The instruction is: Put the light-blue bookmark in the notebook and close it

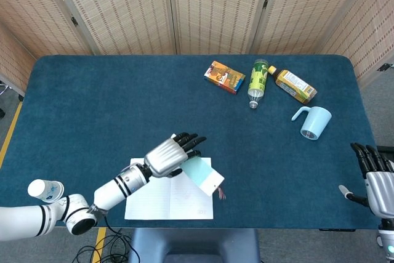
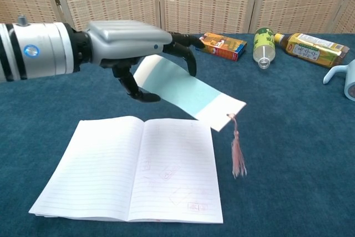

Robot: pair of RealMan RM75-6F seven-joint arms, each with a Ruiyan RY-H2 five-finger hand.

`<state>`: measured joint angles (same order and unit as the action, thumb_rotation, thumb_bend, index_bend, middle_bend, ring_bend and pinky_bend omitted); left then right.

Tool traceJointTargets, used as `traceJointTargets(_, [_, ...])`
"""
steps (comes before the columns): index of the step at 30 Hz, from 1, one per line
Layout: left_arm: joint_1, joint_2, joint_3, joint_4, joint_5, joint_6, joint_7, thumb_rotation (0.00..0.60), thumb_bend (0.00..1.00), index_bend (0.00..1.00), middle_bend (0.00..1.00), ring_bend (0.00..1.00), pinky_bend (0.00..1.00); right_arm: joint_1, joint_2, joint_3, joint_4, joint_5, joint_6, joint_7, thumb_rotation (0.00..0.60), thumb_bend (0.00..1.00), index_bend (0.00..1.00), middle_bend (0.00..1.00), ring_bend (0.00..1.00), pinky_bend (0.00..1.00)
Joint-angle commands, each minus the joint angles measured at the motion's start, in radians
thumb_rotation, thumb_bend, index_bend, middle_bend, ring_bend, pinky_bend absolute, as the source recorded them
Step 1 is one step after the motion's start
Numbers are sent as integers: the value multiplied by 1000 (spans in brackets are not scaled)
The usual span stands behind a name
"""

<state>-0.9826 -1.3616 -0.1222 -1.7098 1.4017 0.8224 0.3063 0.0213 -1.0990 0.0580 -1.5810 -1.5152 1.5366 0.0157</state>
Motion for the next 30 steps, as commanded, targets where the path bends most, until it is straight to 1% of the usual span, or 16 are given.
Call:
traceJointTargets(1, [0, 65, 67, -93, 159, 9, -52, 600, 349, 342, 16, 0, 161, -2, 1, -1, -2, 0, 3, -2, 600, 70, 0, 110, 94, 168])
traceJointTargets(6, [-1, 78, 126, -127, 287, 17, -74, 600, 348, 343, 17, 0, 161, -2, 0, -2, -8, -1, -1, -9, 600, 71, 0, 110, 94, 168])
traceJointTargets(9, [-8, 62, 153, -113, 328, 1, -79, 600, 349, 343, 17, 0, 161, 0, -2, -2, -10, -3, -3, -13, 600, 70, 0, 110, 94, 168])
traceJointTargets(12, [-15, 37, 168, -81, 345, -23, -63, 600, 349, 340, 16, 0, 161, -1, -1, -3, -13, -3, -2, -16, 600, 70, 0, 110, 94, 168])
traceJointTargets(21, [-30, -47, 148, 44, 322, -59, -26, 600, 349, 333, 16, 0, 156, -5, 0, -3, -24, -2, 4, -26, 600, 70, 0, 110, 94, 168])
traceJointTargets(24, [-37, -76, 142, 96, 318, -70, 5, 600, 348, 328, 17, 0, 154, -6, 0, -3, -26, -2, 4, -29, 600, 71, 0, 110, 94, 168])
traceJointTargets(30, [-41, -99, 144, 151, 311, -81, 32, 600, 349, 331, 17, 0, 149, -10, 3, -3, -31, 2, 7, -32, 600, 70, 0, 110, 94, 168])
